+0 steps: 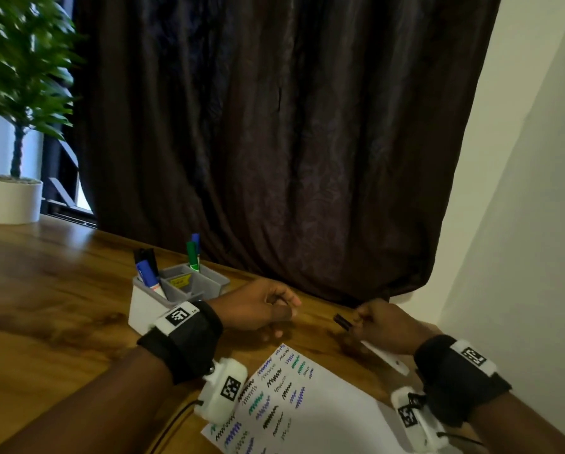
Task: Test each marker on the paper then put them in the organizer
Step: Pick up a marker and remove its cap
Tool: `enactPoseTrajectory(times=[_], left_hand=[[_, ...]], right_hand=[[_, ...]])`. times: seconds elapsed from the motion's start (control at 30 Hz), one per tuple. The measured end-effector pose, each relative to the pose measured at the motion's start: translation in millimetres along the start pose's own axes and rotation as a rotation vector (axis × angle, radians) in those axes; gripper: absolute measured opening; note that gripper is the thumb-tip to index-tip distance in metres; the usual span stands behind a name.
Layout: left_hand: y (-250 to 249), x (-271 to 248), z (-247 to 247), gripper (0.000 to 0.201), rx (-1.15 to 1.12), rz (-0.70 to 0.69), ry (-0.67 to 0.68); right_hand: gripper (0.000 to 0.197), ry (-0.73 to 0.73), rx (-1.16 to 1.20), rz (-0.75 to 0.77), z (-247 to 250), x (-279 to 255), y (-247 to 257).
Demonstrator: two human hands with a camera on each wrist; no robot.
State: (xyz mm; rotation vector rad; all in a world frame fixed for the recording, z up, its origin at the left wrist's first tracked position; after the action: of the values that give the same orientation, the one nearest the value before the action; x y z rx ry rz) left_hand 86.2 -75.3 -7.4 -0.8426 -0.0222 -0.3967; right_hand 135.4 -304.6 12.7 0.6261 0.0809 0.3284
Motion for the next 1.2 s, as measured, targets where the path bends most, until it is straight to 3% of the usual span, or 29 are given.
enactPoseTrajectory(times=[0.1,0.23,0.33,0.47,0.53,0.7,0.87,1.2], left_hand=[[0,2,-3,0.032,-0.091,-0.007,-0.006],[-4,4,-1,0.023,-0.101,-0.054,-0.067],[-5,4,2,0.011,-0.090,-0.065,-0.130],[-10,2,5,0.011,-0.080,-0.072,-0.178],[-12,1,4,0.012,-0.058,-0.079,-0.179],[-14,1,-1,0.009,-0.082,-0.061,-0.156],[-18,-1,-4,0.003,-0.101,-0.050,-0.141],[-16,-5,-9,0.009,-0.173,0.006,-0.091]], right_hand=[[0.016,0.000,0.131,0.302,-7,-13,53],[0.020,-0.048,0.113,0.458,-21,-19,79],[0.019,-0.117,0.067,0.474,-27,-15,78],[0.013,-0.114,0.044,0.452,-35,-19,71],[0.014,-0.091,0.060,0.459,-36,-23,73],[0.039,-0.108,0.015,0.490,-33,-35,75],[0.038,-0.150,-0.024,0.482,-28,-43,75],[0.035,-0.151,-0.128,0.481,-36,-45,76]])
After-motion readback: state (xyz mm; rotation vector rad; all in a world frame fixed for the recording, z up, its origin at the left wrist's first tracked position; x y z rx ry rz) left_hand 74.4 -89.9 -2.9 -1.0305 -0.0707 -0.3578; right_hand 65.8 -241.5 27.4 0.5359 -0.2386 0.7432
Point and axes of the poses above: each hand's wrist, its own x-axis towards the middle knuckle, its own z-axis out of the back of the hand, y = z × x, the point moved 7 cm from there along x, towards the middle knuckle, and after that the axes turned 15 degrees about x, right-handed, at the moved point
